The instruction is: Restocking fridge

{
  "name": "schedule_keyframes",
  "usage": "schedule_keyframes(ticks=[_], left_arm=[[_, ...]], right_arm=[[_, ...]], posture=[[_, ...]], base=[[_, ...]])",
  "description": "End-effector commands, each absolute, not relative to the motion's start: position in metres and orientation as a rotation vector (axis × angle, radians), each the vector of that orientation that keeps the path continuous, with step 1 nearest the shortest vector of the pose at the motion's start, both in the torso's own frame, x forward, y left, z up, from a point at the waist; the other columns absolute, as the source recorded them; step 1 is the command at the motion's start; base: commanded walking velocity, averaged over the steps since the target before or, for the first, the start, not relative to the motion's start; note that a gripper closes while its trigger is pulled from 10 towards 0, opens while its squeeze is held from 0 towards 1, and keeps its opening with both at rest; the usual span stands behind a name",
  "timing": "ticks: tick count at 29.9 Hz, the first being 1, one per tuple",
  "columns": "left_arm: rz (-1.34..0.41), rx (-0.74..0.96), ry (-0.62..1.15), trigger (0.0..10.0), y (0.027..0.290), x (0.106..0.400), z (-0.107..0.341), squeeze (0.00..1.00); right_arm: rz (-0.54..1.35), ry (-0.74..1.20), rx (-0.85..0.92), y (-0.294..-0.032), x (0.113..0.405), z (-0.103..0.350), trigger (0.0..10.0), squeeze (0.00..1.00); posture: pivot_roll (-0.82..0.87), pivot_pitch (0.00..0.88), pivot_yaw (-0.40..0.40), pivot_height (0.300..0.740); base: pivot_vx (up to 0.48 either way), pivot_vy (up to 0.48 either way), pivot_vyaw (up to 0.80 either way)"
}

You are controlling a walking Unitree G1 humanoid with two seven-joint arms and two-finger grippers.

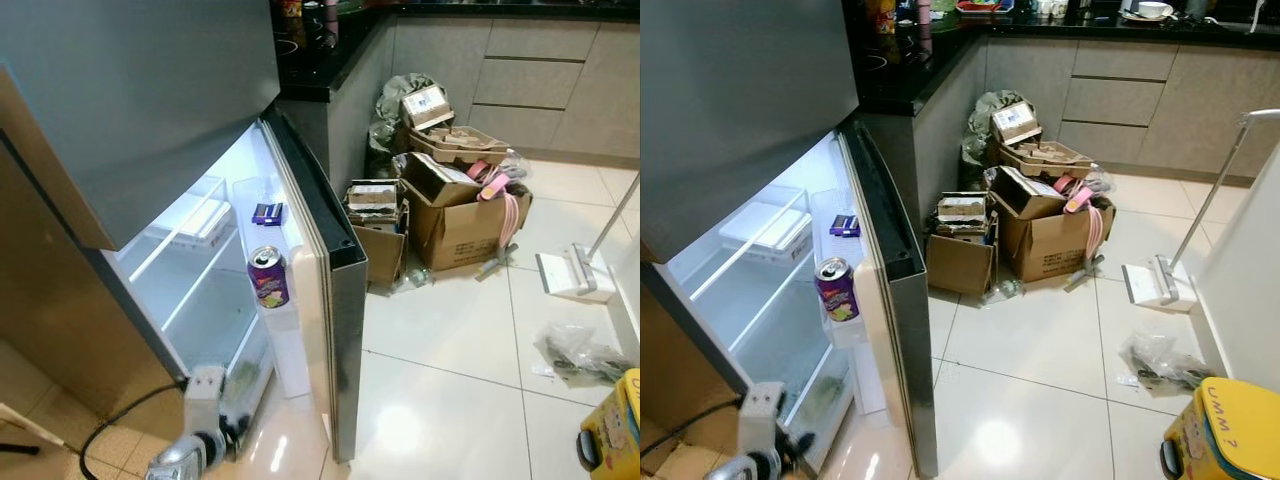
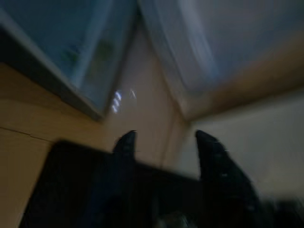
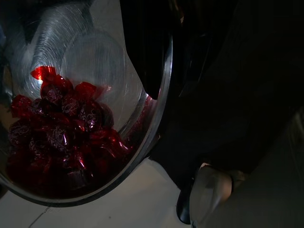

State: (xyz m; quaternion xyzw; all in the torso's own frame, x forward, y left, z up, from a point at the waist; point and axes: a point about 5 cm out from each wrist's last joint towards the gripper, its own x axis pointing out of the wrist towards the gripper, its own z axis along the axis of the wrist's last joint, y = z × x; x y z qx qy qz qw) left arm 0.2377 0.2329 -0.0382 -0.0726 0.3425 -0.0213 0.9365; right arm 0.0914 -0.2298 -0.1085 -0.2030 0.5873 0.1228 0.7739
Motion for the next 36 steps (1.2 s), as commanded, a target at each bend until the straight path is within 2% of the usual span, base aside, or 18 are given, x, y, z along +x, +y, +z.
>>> schedule_keyframes(ticks=[1,9,10,11,13,14,15,17,19,20,22,24,25,26,27,30,34,36], left_arm=[[-0.038,-0.209,0.638,0.0,0.220,0.248,-0.034,0.00],[-0.186,-0.394,0.491,0.0,0.165,0.280,-0.013,0.00],[-0.186,-0.394,0.491,0.0,0.165,0.280,-0.013,0.00],[-0.198,-0.410,0.479,0.8,0.160,0.282,-0.011,0.00],[-0.198,-0.410,0.479,0.8,0.160,0.282,-0.011,0.00],[-0.222,-0.416,0.464,9.8,0.152,0.286,-0.008,0.00],[-0.287,-0.424,0.426,10.0,0.132,0.294,0.001,0.00],[-0.308,-0.424,0.414,10.0,0.125,0.296,0.004,0.00],[-0.417,-0.455,0.373,10.0,0.101,0.301,0.013,0.00],[-0.417,-0.455,0.373,10.0,0.101,0.301,0.013,0.00],[-0.539,-0.481,0.337,10.0,0.077,0.302,0.022,0.00],[-0.746,-0.446,0.316,10.0,0.046,0.293,0.028,0.00],[-0.818,-0.427,0.312,10.0,0.037,0.289,0.029,0.00],[-0.818,-0.427,0.312,10.0,0.037,0.289,0.029,0.00],[-0.998,-0.425,0.300,10.0,0.014,0.277,0.032,0.00],[-1.079,-0.447,0.288,10.0,0.005,0.271,0.035,0.00],[-1.316,-0.555,0.241,10.0,-0.019,0.260,0.051,0.00],[-1.362,-0.570,0.242,10.0,-0.020,0.258,0.053,0.00]], right_arm=[[0.251,1.272,-0.425,-0.230,0.091,-0.109,10.0,0.00],[0.245,1.275,-0.430,-0.232,0.091,-0.108,10.0,0.00],[0.245,1.275,-0.430,-0.232,0.091,-0.108,10.0,0.00],[0.245,1.275,-0.430,-0.233,0.091,-0.108,10.0,0.00],[0.245,1.275,-0.430,-0.233,0.091,-0.108,10.0,0.00],[0.244,1.275,-0.430,-0.233,0.091,-0.108,10.0,0.00],[0.243,1.274,-0.430,-0.233,0.091,-0.108,10.0,0.00],[0.243,1.273,-0.429,-0.233,0.091,-0.108,10.0,0.00],[0.243,1.273,-0.430,-0.233,0.091,-0.108,10.0,0.00],[0.243,1.273,-0.430,-0.233,0.091,-0.108,10.0,0.00],[0.243,1.272,-0.429,-0.233,0.091,-0.108,10.0,0.00],[0.243,1.273,-0.430,-0.233,0.091,-0.108,10.0,0.00],[0.243,1.274,-0.430,-0.233,0.091,-0.108,10.0,0.00],[0.243,1.274,-0.430,-0.233,0.091,-0.108,10.0,0.00],[0.242,1.274,-0.430,-0.233,0.091,-0.108,10.0,0.00],[0.241,1.274,-0.430,-0.233,0.091,-0.108,10.0,0.00],[0.235,1.273,-0.429,-0.234,0.091,-0.108,10.0,0.00],[0.234,1.273,-0.428,-0.234,0.090,-0.108,10.0,0.00]], posture=[[-0.07,0.000,0.002,0.740],[-0.07,0.000,-0.003,0.740],[-0.07,0.000,-0.003,0.740],[-0.07,0.000,-0.002,0.740],[-0.07,0.000,-0.002,0.740],[-0.07,0.000,-0.002,0.740],[-0.07,0.000,-0.002,0.740],[-0.07,0.000,-0.002,0.740],[-0.07,0.000,-0.002,0.740],[-0.07,0.000,-0.002,0.740],[-0.07,0.000,-0.002,0.740],[-0.07,0.000,0.001,0.740],[-0.07,0.000,0.001,0.740],[-0.07,0.000,0.001,0.740],[-0.07,0.000,0.002,0.740],[-0.07,0.000,0.002,0.740],[-0.07,0.000,0.007,0.740],[-0.07,0.000,0.007,0.740]], base=[[0.000,0.000,0.00],[0.000,0.000,0.00],[0.000,0.000,0.00],[0.000,0.000,0.00],[0.000,0.000,0.00],[0.000,0.000,0.00],[0.000,0.000,0.00],[0.000,0.000,0.00],[0.000,0.000,0.00],[0.000,0.000,0.00],[0.000,0.000,0.00],[0.000,0.000,0.00],[0.000,0.000,0.00],[0.000,0.000,0.00],[0.000,0.000,0.00],[0.000,0.000,0.00],[0.000,0.000,0.00],[0.000,0.000,0.00]])
